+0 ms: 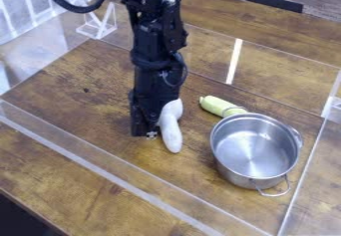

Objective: Put the mushroom in the silver pot

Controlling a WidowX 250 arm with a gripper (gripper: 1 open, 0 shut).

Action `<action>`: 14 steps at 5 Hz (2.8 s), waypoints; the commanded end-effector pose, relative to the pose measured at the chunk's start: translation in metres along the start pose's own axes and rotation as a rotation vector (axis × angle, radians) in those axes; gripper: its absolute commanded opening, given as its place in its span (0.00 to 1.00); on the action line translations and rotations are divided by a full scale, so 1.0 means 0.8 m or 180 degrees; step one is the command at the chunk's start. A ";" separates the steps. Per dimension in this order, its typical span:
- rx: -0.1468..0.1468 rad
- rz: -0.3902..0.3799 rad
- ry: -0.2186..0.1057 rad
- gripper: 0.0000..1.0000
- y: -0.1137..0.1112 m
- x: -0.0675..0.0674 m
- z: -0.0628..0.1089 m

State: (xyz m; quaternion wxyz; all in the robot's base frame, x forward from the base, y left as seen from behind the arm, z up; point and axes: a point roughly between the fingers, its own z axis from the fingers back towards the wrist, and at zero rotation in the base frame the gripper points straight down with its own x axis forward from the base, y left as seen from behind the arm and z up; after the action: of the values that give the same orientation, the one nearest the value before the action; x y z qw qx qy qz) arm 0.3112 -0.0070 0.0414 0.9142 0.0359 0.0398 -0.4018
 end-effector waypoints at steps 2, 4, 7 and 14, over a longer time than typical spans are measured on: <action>0.0249 -0.0238 -0.0242 0.00 0.016 0.027 0.075; 0.0297 -0.0589 -0.0439 0.00 0.019 0.028 0.084; 0.0203 -0.1001 -0.0645 0.00 0.025 0.035 0.039; 0.0078 -0.1793 -0.0539 1.00 0.032 0.030 0.076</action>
State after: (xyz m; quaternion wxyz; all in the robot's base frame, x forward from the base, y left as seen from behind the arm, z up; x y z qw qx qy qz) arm 0.3450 -0.0220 0.0803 0.7613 -0.0183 -0.0076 -0.6481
